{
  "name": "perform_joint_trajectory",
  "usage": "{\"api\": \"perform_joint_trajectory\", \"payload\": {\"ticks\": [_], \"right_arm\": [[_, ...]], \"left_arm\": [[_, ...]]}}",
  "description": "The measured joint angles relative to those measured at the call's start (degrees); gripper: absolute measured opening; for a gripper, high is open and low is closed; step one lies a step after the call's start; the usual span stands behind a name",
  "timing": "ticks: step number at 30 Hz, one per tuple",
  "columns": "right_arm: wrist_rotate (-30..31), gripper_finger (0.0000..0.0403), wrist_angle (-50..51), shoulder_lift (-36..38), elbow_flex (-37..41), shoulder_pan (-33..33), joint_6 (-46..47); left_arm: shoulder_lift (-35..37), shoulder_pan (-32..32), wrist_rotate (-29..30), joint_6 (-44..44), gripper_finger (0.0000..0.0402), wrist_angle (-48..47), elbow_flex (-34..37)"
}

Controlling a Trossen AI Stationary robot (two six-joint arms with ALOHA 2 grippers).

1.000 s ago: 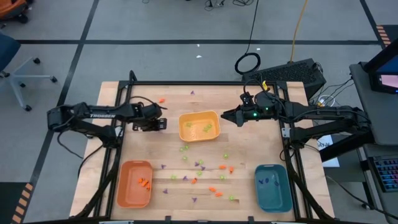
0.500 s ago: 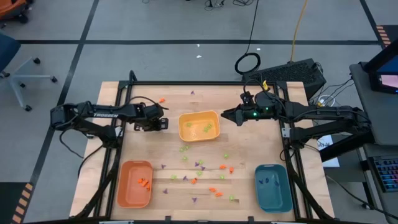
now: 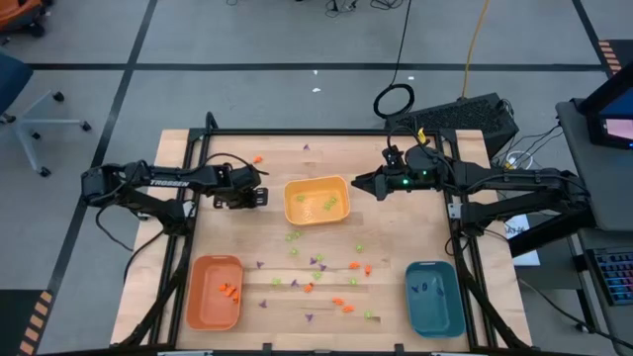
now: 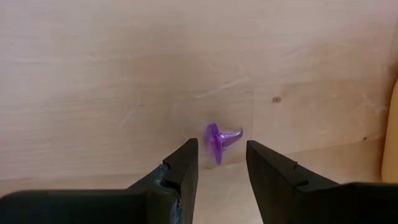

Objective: Sort Halloween decoration
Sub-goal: Put the violet witch hat toy into the blue bin

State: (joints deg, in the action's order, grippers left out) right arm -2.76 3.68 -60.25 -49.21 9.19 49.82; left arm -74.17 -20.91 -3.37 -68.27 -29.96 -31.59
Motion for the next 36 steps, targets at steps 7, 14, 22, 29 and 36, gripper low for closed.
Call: {"api": "perform_joint_trajectory", "payload": {"ticks": [7, 14, 22, 29, 36], "right_arm": [[0.0, 0.0201, 0.0, 0.0, 0.0, 0.0, -0.2], [0.0, 0.0201, 0.0, 0.0, 0.0, 0.0, -0.2], [0.0, 0.0201, 0.0, 0.0, 0.0, 0.0, -0.1], [0.0, 0.0201, 0.0, 0.0, 0.0, 0.0, 0.0], [0.0, 0.0201, 0.0, 0.0, 0.0, 0.0, 0.0]], "left_arm": [[0.0, 0.0, 0.5, 0.0, 0.0131, -0.1, 0.0], [-0.8, 0.0, 0.6, 1.1, 0.0131, 0.1, 0.2], [-1.1, 0.2, 0.4, 1.2, 0.0131, 1.1, 1.1], [-1.1, 0.2, 0.4, 1.3, 0.0129, 1.2, 1.2], [-1.1, 0.2, 0.4, 2.9, 0.0066, 1.6, 1.3]]}}
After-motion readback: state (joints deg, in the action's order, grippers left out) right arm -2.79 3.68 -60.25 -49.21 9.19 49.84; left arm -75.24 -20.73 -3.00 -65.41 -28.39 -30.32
